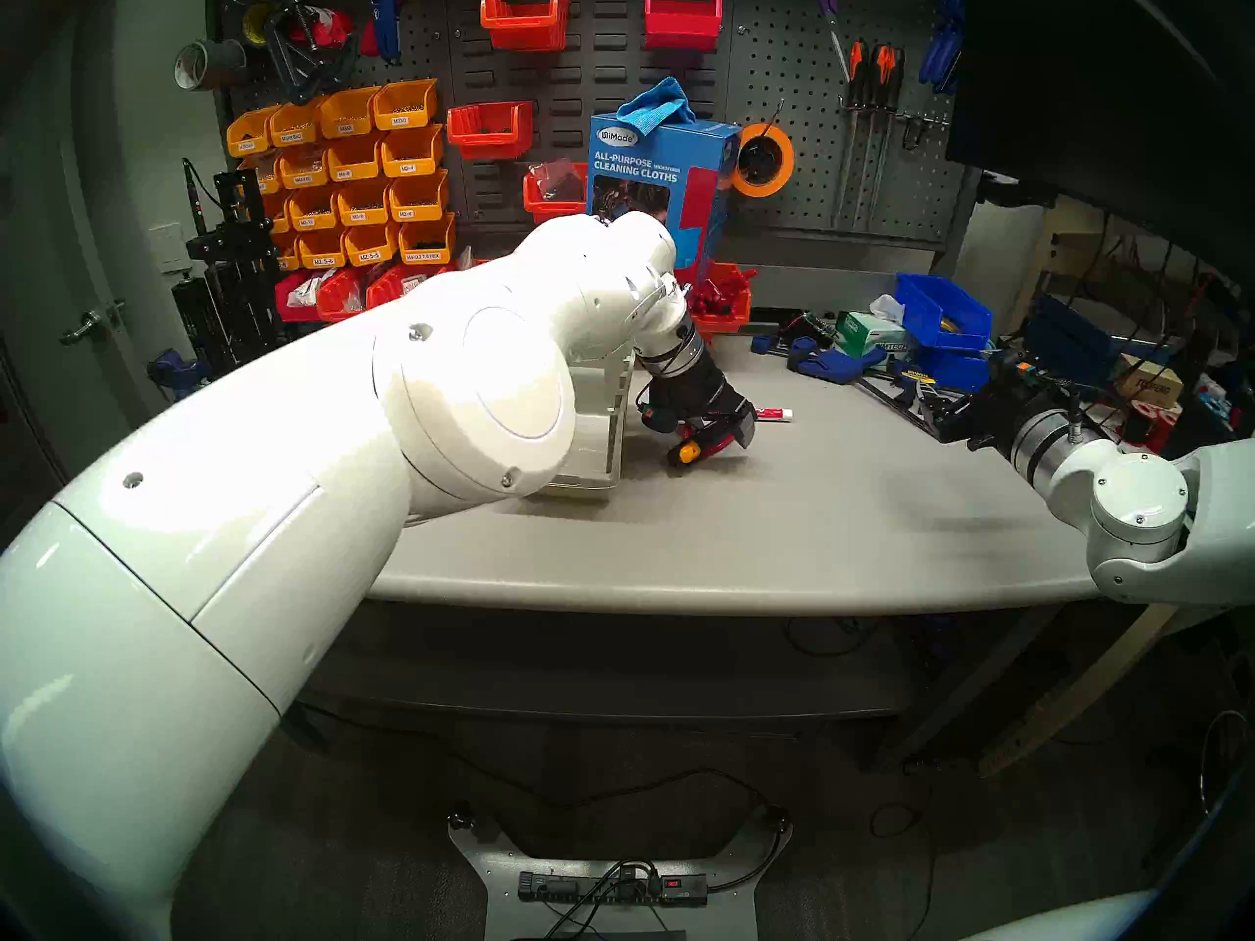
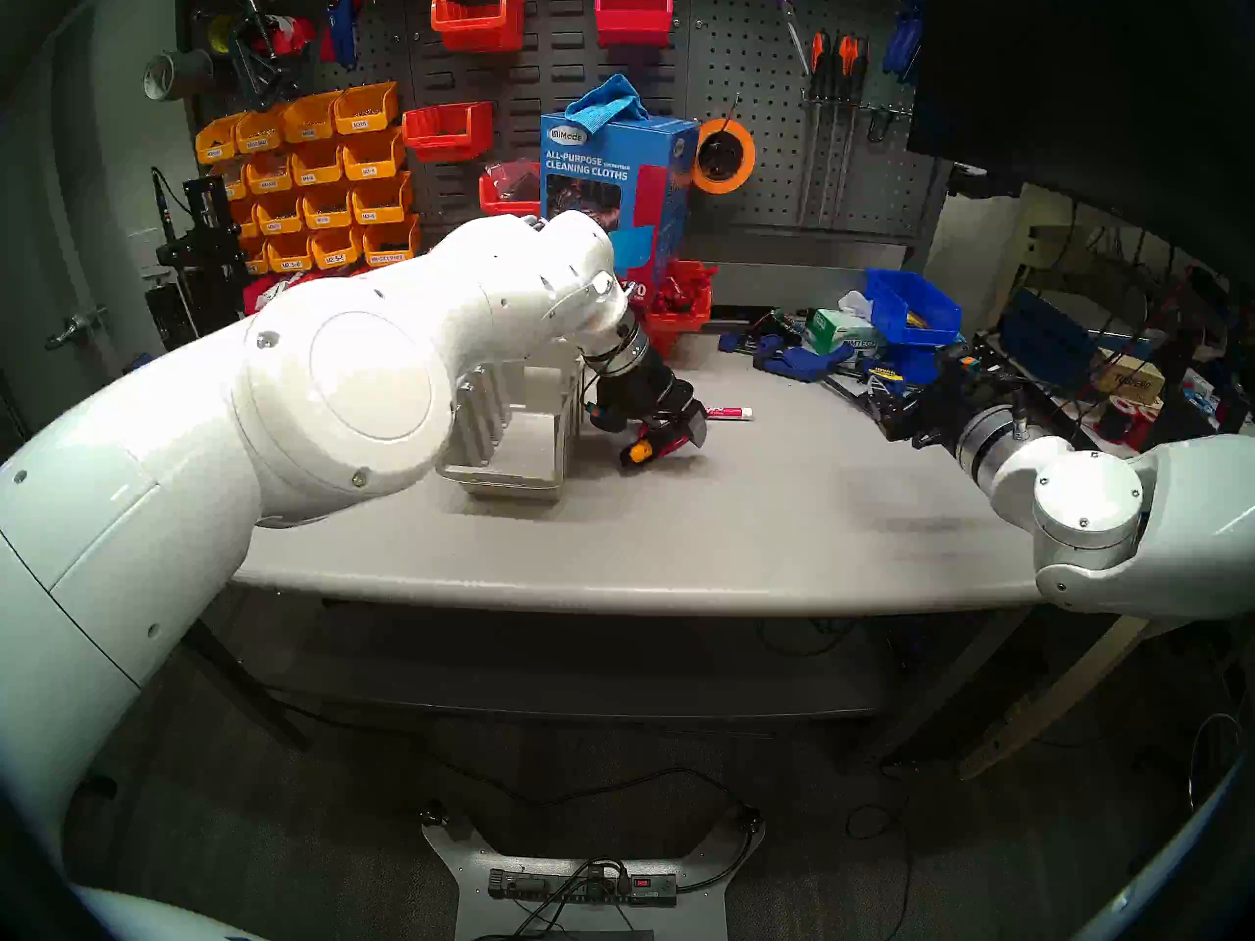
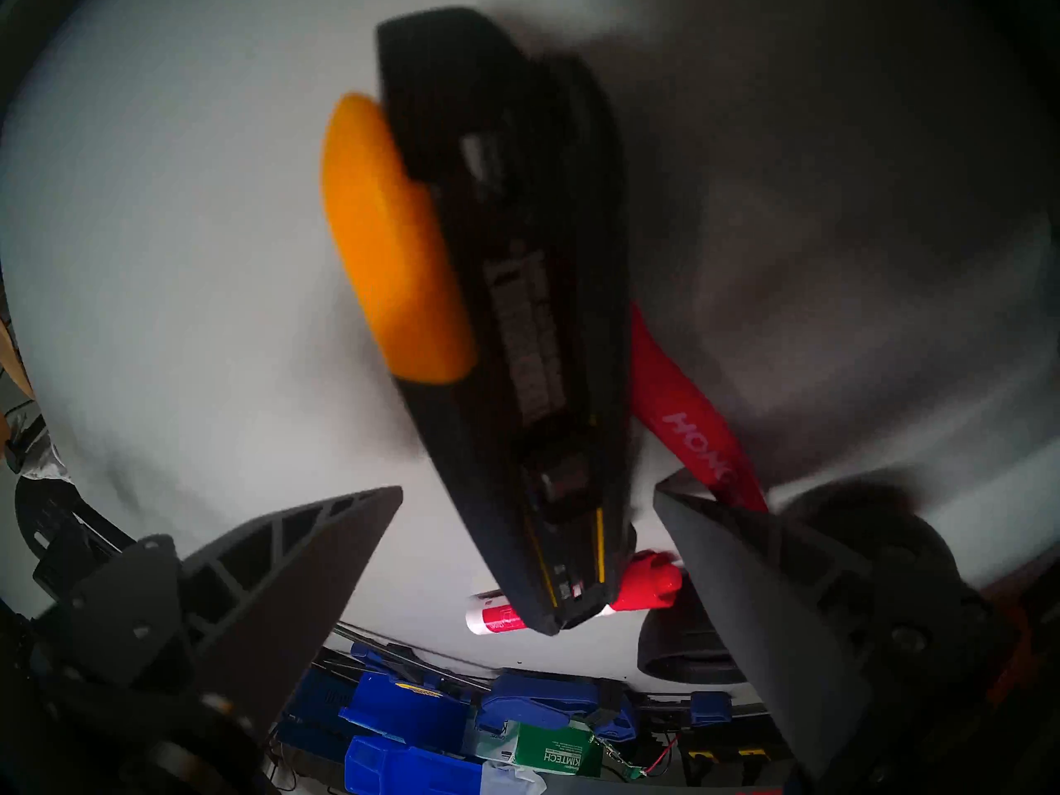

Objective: Take out tools from the storage box

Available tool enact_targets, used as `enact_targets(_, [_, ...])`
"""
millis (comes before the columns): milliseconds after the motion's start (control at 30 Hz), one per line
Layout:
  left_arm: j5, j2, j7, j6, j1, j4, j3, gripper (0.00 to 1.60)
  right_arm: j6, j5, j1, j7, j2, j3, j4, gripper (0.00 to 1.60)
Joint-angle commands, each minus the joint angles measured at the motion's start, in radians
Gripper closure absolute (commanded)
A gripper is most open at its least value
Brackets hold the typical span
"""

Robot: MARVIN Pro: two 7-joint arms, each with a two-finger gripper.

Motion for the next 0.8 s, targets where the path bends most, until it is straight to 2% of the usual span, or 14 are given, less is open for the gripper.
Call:
enact_targets(0, [0.003, -0.013, 0.006, -0.008, -0.048, 0.016, 0.000, 0.00, -0.002, 0.001, 0.007, -0.003, -0.001, 0.006, 0.002, 0.00])
enact_targets(333, [0.017, -0.021, 0.016, -0.022, -0.078, 0.020, 0.001, 0.00, -0.004, 0.002, 0.007, -0.003, -0.002, 0.006, 0.002, 0.00])
enact_targets(767, [0.014, -0.002, 0.092, -0.038, -0.201, 0.020, -0.026, 0.00, -0.006, 0.003, 0.006, -0.003, -0.005, 0.005, 0.002, 0.00])
